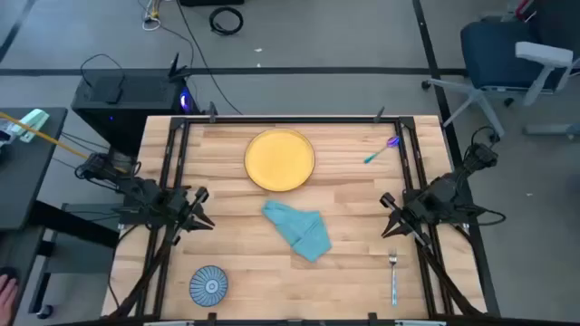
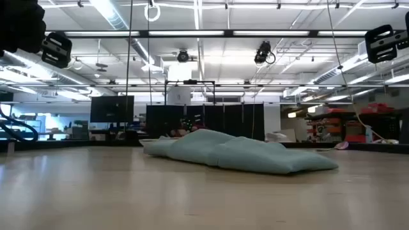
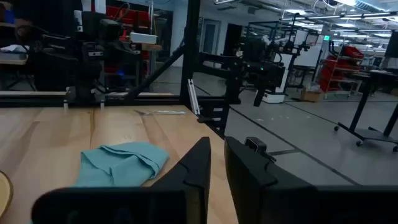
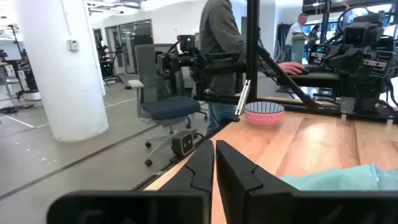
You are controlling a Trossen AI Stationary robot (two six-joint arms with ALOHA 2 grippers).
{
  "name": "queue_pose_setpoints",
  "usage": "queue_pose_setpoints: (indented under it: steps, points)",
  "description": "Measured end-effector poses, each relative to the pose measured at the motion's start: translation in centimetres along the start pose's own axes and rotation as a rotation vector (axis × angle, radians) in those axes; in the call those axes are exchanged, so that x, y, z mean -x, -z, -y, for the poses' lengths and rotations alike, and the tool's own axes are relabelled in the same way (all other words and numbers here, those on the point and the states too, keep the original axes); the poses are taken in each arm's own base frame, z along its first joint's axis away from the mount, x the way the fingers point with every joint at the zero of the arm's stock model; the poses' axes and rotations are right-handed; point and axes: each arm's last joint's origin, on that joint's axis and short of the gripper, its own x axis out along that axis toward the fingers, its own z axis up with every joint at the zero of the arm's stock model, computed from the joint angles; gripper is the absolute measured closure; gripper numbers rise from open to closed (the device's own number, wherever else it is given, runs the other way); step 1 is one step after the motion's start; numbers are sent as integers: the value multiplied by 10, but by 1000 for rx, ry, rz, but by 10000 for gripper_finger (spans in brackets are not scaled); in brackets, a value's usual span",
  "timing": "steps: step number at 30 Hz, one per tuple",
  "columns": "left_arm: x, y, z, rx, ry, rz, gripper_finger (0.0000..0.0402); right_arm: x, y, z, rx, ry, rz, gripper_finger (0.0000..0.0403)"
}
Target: Set table place
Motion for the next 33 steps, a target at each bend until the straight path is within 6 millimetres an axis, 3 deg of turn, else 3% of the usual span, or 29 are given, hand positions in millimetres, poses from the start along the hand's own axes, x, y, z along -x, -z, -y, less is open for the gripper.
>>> queue_pose_setpoints:
  steps: [33]
  points:
    - [0,0,0,0,-1,0,341,0,0,0,0,0,0,380]
